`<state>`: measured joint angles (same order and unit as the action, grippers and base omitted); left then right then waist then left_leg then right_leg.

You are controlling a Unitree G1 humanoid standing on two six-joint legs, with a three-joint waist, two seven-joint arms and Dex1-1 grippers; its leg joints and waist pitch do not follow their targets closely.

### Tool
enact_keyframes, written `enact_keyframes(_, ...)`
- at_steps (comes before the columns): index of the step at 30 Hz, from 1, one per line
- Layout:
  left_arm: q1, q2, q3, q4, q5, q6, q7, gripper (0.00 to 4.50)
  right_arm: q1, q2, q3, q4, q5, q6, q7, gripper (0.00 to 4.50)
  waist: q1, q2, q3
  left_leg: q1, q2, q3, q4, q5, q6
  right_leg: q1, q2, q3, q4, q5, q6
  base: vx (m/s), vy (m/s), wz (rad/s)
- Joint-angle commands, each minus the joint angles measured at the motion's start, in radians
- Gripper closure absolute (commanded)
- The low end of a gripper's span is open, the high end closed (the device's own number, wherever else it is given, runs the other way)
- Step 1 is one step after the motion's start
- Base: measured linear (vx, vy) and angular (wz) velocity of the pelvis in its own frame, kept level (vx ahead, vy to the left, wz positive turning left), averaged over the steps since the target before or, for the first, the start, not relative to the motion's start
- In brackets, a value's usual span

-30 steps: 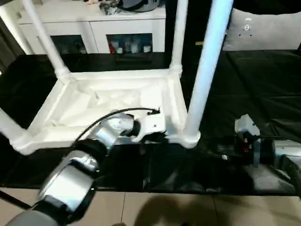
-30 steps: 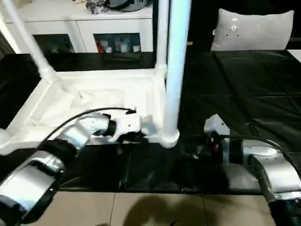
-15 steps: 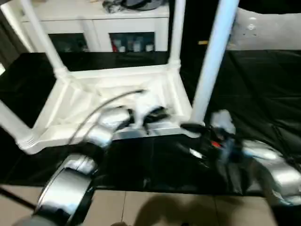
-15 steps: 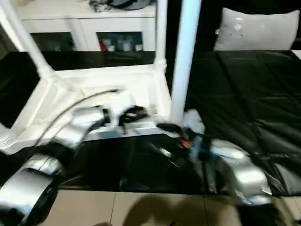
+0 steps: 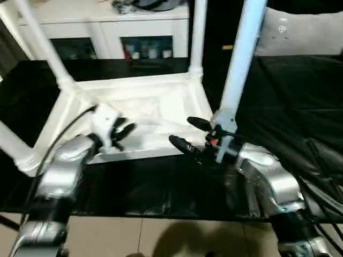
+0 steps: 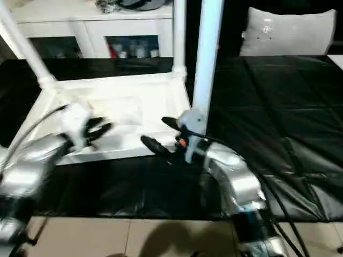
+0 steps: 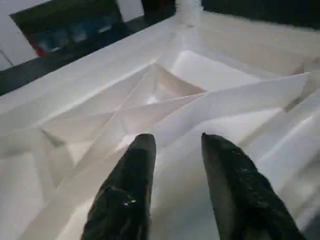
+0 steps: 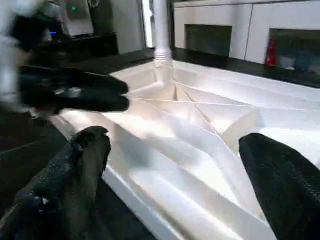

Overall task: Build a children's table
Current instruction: Rotate table base

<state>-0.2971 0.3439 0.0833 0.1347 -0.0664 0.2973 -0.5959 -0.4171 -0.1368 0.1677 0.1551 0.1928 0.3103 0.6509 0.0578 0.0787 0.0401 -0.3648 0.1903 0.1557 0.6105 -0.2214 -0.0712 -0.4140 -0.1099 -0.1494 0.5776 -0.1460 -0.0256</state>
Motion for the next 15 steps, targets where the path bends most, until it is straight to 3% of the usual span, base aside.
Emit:
enact_keyframes(1,0.048,-0.015,-0.020,-0.098,-0.065,0.030,-0.021,2.51,-0.024,0.032,0.011,0.061,-0.043,-0.010,-0.085,0.00,-0.004,0.010,-0.063,-0.001,0.041,-0.008,-0.085,-0.171,0.026,0.064,-0.050,0.061,-0.055,-0.251,-0.174,0.000,0.000,0.00)
enact_keyframes(3,0.097,0.001,-0.045,-0.154,-0.077,0.022,-0.050,2.32,-0.039,0.065,0.000,0.106,-0.065,-0.010,-0.160,0.00,-0.006,0.004,-0.061,-0.001,0.037,-0.006,-0.085,-0.196,0.024,0.063,-0.045,0.062,-0.060,-0.272,-0.161,0.000,0.000,0.00)
enact_keyframes(4,0.128,0.020,-0.065,-0.192,-0.065,0.028,-0.068,2.18,-0.045,0.082,-0.006,0.130,-0.077,-0.018,-0.199,0.00,-0.008,0.008,-0.060,-0.005,0.037,-0.009,-0.088,-0.194,0.021,0.068,-0.046,0.062,-0.057,-0.273,-0.154,0.000,0.000,0.00)
enact_keyframes(5,0.163,0.054,-0.094,-0.219,-0.034,0.024,-0.095,2.18,-0.045,0.099,-0.011,0.150,-0.087,-0.027,-0.236,0.00,-0.008,0.004,-0.062,-0.001,0.038,-0.009,-0.088,-0.194,0.020,0.065,-0.047,0.062,-0.058,-0.272,-0.151,0.000,0.000,0.00)
enact_keyframes(8,0.213,0.099,-0.118,-0.264,-0.004,0.059,-0.118,1.89,-0.045,0.125,-0.019,0.180,-0.102,-0.045,-0.286,0.00,-0.018,0.008,-0.057,0.001,0.036,-0.008,-0.091,-0.220,0.013,0.062,-0.045,0.065,-0.058,-0.293,-0.140,0.000,0.000,0.00)
enact_keyframes(11,0.277,0.182,-0.144,-0.301,0.014,0.105,-0.162,1.74,-0.043,0.156,-0.044,0.218,-0.116,-0.065,-0.366,0.00,-0.031,0.008,-0.054,-0.002,0.034,-0.011,-0.096,-0.241,0.009,0.065,-0.042,0.064,-0.056,-0.303,-0.137,0.000,0.000,0.00)
enact_keyframes(13,0.287,0.203,-0.154,-0.303,0.023,0.106,-0.173,1.57,-0.047,0.158,-0.051,0.232,-0.120,-0.074,-0.385,0.00,-0.037,0.012,-0.050,0.005,0.032,-0.009,-0.096,-0.281,0.004,0.061,-0.041,0.064,-0.064,-0.344,-0.133,0.000,0.000,0.00)
enact_keyframes(14,0.293,0.215,-0.159,-0.294,0.034,0.102,-0.172,1.57,-0.054,0.158,-0.061,0.251,-0.126,-0.087,-0.409,0.00,-0.033,0.014,-0.046,0.016,0.034,-0.008,-0.097,-0.316,-0.001,0.051,-0.040,0.065,-0.071,-0.377,-0.127,0.000,0.000,0.00)
enact_keyframes(15,0.295,0.219,-0.159,-0.286,0.038,0.097,-0.169,1.57,-0.062,0.155,-0.071,0.268,-0.132,-0.096,-0.435,0.00,-0.034,0.013,-0.045,0.016,0.033,-0.008,-0.098,-0.328,-0.005,0.052,-0.041,0.066,-0.072,-0.385,-0.126,0.000,0.000,0.00)
